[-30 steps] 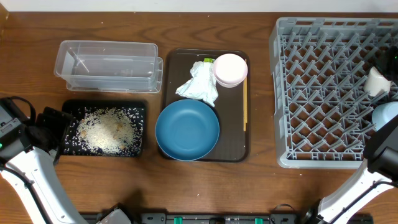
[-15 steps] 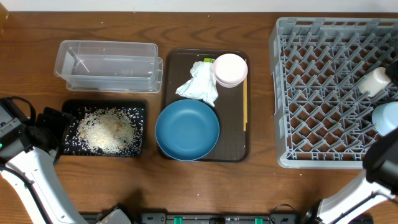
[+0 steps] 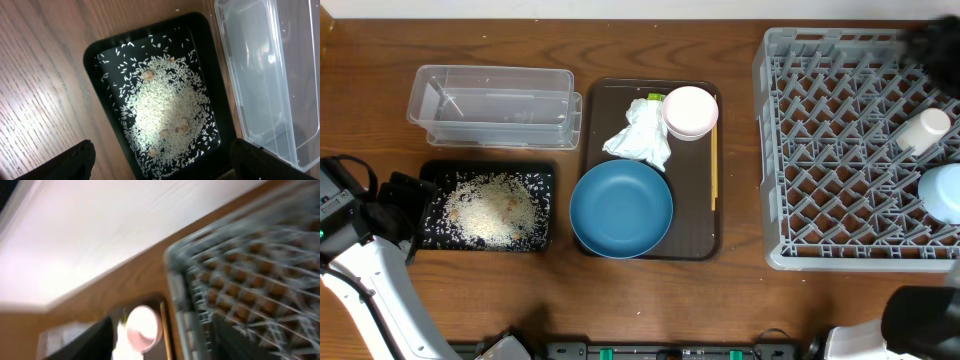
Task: Sort waste into correct bins and load items into the dishwasher rack
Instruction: 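Reach the right gripper back to the pink bowl on the brown tray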
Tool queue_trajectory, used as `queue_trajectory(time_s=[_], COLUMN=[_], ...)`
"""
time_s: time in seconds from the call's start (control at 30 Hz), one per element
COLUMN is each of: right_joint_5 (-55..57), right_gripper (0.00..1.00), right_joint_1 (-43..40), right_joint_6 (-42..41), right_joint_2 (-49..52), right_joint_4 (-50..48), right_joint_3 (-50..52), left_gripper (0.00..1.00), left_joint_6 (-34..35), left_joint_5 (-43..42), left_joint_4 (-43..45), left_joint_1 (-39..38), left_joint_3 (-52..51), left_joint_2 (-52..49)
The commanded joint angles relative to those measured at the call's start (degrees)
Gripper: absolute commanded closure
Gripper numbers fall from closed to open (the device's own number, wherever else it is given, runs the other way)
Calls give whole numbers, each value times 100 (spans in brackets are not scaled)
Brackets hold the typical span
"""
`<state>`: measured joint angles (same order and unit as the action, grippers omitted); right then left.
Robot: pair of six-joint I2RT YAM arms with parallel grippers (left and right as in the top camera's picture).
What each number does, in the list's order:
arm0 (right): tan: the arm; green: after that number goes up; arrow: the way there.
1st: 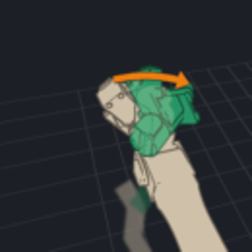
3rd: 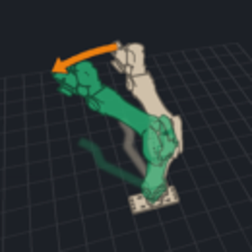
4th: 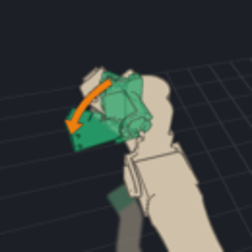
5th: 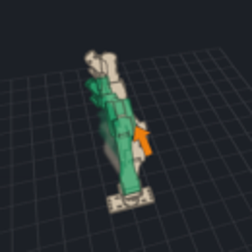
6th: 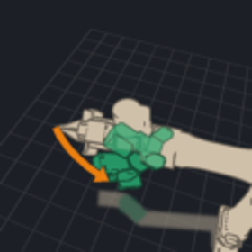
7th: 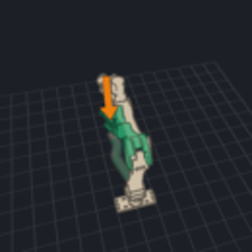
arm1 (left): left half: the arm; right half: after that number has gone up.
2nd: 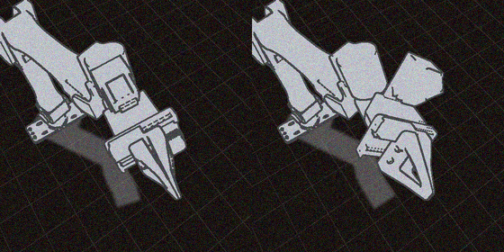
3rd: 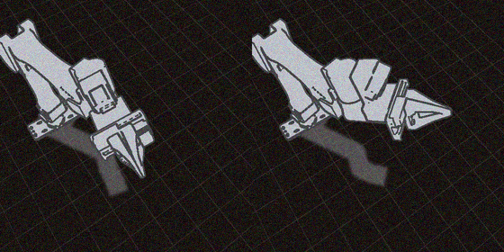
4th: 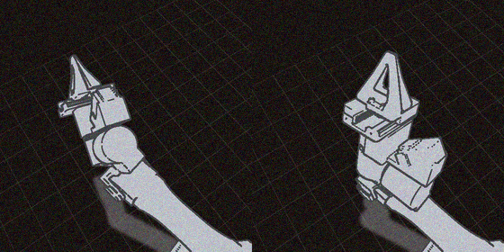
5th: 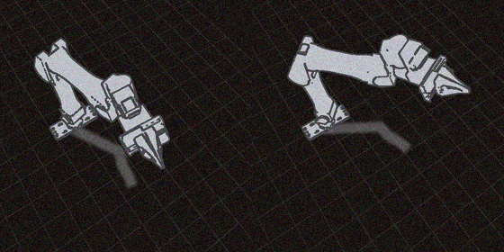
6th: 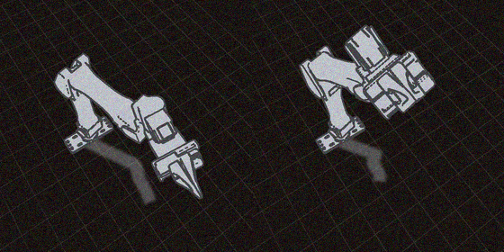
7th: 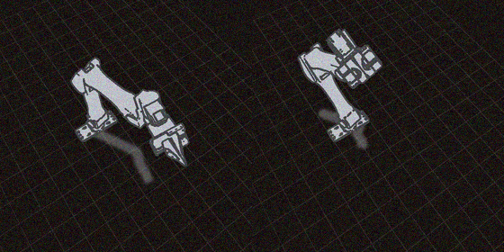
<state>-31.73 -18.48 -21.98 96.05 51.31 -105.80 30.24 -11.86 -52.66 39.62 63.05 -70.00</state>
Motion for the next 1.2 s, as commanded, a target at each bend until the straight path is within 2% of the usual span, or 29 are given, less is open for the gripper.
queue_trajectory(time_s=[0.0,0.1,0.13,0.2,0.27,0.5,0.67,0.87,1.03,1.17], right_joint_5=[726,2072,2223,2450,2671,3595,4057,4177,4179,4177], right_gripper=[32,19,10,1,1,1,8,22,43,47], right_joint_1=[1043,2146,2387,2964,3416,4496,4940,5042,5003,4966], right_joint_6=[758,1185,1410,2037,2356,2378,2378,2376,2378,2376], right_joint_2=[179,566,693,1106,1558,2763,3086,3171,3276,3482], right_joint_4=[70,57,52,55,-2,-494,-868,-669,-369,-308], right_joint_3=[-11,-11,-11,-11,-11,-11,-11,-9,-9,-9], left_gripper=[11,11,11,11,11,11,11,11,11,11], left_joint_6=[50,50,52,52,50,50,50,50,50,50], left_joint_5=[-7,-9,-7,-7,-9,-7,-7,-7,-7,-7], left_joint_4=[-24,-24,-24,-24,-24,-24,-24,-24,-24,-24], left_joint_1=[22,22,22,22,22,22,22,22,22,22], left_joint_3=[94,94,94,94,94,94,94,94,94,94], left_joint_2=[0,0,0,0,0,0,0,0,0,0])
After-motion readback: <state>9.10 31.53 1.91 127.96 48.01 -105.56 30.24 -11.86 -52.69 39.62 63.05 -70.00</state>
